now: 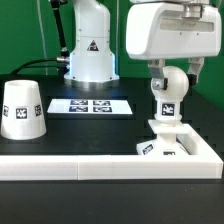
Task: Assemble lamp
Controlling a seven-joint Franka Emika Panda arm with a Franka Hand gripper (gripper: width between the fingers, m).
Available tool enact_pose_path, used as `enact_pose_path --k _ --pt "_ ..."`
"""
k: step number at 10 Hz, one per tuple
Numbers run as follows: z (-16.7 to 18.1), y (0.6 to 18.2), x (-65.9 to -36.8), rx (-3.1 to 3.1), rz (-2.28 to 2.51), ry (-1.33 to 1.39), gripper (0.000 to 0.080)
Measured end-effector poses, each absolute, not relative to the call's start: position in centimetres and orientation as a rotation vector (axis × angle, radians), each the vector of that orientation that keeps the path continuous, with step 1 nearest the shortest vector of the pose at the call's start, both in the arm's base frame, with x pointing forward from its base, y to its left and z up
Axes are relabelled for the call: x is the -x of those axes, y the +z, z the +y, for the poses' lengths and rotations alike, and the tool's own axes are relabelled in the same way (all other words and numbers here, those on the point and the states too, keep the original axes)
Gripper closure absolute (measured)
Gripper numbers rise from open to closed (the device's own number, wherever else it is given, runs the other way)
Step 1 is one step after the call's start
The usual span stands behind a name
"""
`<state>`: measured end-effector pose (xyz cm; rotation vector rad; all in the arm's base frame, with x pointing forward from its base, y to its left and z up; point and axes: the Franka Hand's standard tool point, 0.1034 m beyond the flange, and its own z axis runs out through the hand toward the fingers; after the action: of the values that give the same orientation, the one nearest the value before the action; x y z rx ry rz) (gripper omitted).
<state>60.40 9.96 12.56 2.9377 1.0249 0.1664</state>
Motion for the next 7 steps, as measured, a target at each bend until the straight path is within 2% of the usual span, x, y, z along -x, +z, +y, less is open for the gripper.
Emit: enact_pose_path --k 4,5,7 --pt "9.17 12.41 -60.54 -2.925 1.053 0.169 0.0101" --pt "8.97 12.33 -60.55 -2.924 1.052 0.178 0.0225" --pt "9.01 12.33 -60.56 -2.924 1.05 0.18 0.0223"
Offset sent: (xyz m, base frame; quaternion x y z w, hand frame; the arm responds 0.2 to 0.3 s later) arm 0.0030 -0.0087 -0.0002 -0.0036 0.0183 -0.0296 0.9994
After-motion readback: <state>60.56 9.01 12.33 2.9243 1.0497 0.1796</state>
